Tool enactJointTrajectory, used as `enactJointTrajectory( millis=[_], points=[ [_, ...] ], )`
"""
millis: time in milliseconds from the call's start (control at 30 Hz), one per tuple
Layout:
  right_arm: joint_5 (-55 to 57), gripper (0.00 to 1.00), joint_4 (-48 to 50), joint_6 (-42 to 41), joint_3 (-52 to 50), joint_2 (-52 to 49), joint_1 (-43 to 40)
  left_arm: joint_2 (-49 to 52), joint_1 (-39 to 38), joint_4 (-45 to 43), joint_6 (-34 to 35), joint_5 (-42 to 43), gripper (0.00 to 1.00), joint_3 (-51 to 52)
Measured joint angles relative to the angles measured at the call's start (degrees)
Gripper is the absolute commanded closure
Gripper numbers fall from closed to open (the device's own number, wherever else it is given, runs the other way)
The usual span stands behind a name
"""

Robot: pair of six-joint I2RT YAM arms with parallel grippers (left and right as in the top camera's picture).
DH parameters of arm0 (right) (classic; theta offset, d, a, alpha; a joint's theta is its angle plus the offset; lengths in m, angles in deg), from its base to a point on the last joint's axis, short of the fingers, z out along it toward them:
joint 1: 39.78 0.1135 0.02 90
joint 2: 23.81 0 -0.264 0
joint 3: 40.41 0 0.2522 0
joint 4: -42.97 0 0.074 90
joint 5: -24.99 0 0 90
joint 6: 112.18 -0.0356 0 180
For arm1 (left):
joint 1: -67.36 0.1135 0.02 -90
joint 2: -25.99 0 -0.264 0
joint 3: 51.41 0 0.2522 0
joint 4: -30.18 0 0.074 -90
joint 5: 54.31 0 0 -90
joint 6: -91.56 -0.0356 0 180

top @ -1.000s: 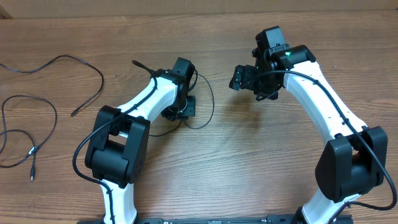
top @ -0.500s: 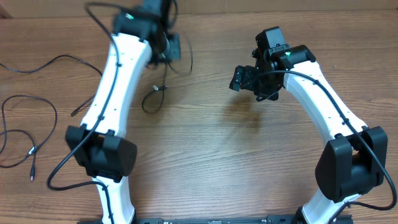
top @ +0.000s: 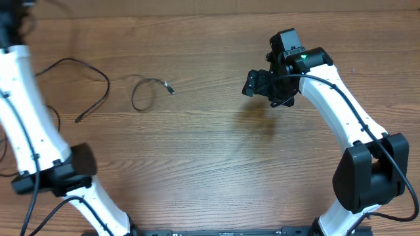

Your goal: Untangle cables

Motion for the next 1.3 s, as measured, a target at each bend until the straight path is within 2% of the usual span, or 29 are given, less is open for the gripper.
enactJointTrajectory(
  millis=[67, 133, 367, 600, 633, 700, 733, 867, 1000, 1133, 1300],
  points=[
    [0.02, 0.08, 0.02, -0.02, 0.00, 0.00, 0.00, 0.00, 5.70, 0.00, 2.89, -0.46, 0.96, -1.11],
    [0.00, 0.07, 0.04, -0.02, 0.00, 0.00, 0.00, -0.02, 7.08, 0.22, 3.23, -0.76, 0.96, -1.38],
    [0.02, 0.08, -0.15, -0.02, 0.00, 0.00, 0.00, 0.00, 7.63, -3.04, 3.15, -7.69, 0.96, -1.40],
    [0.02, 0.08, -0.22, -0.02, 0.00, 0.00, 0.00, 0.72, 7.63, 2.51, 2.54, -11.26, 0.95, -1.03],
    [0.02, 0.08, -0.22, 0.00, 0.00, 0.00, 0.00, 1.33, 7.61, 3.37, 2.54, -11.54, 0.77, -0.66],
    [0.00, 0.08, -0.24, 0.00, 0.00, 0.00, -0.02, 3.32, 7.32, 5.20, 2.19, -12.00, 0.08, -0.04],
    [0.00, 0.08, -0.31, 0.02, 0.00, 0.00, 0.00, 4.22, 7.17, 5.60, 2.01, -12.04, 0.00, 0.13],
    [0.02, 0.08, -0.68, -0.02, 0.00, 0.00, 0.00, 9.09, 5.62, 6.93, 1.70, -12.17, 0.00, 1.75],
    [0.00, 0.08, -0.76, -0.02, 0.02, 0.00, 0.00, 9.40, 4.17, 7.89, -0.33, -10.54, 0.00, 2.03],
    [0.00, 0.08, -0.92, -0.02, 0.00, 0.00, 0.00, 9.22, 2.36, 14.51, -5.92, -3.39, 0.00, 2.01],
    [0.00, 0.07, -0.79, -0.02, 0.00, 0.00, 0.00, 9.22, -4.22, 25.20, -13.07, 6.75, 0.00, 2.69]
  ],
)
